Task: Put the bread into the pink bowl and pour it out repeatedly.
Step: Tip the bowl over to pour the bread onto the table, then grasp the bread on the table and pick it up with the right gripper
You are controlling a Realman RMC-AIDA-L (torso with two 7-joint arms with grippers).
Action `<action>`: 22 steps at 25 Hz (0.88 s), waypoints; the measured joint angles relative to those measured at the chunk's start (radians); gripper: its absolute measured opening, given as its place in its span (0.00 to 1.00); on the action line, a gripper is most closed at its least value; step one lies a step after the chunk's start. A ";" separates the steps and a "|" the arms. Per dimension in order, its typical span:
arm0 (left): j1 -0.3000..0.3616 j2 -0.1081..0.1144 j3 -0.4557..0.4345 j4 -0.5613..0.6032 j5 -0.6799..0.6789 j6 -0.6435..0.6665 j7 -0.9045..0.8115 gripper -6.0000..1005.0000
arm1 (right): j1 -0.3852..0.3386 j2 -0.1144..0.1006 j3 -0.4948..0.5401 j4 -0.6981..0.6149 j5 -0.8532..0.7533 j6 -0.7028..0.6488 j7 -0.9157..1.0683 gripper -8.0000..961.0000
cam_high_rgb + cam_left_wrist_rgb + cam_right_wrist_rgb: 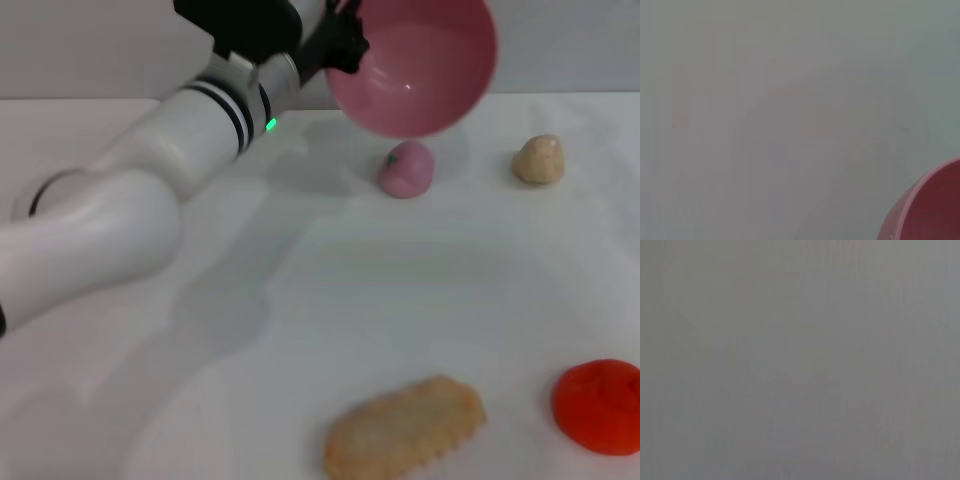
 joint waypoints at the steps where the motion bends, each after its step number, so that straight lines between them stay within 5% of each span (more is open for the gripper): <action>1: -0.028 0.000 -0.070 -0.026 0.000 0.044 -0.016 0.04 | 0.000 0.000 -0.005 0.003 0.000 -0.001 0.000 0.48; 4: -0.049 0.002 -0.115 -0.045 -0.001 0.082 -0.033 0.04 | 0.001 0.000 -0.023 0.016 -0.003 -0.005 0.000 0.48; 8: -0.148 0.010 -0.362 -0.135 0.001 0.319 -0.053 0.04 | 0.002 0.000 -0.040 0.039 -0.004 -0.008 0.002 0.49; 18: -0.223 0.035 -0.798 -0.166 0.011 0.732 0.109 0.04 | -0.001 -0.005 -0.044 0.092 -0.004 -0.018 0.009 0.49; 22: -0.236 0.060 -0.867 -0.169 0.033 0.866 0.110 0.04 | 0.002 -0.010 -0.056 0.099 -0.020 -0.075 0.040 0.50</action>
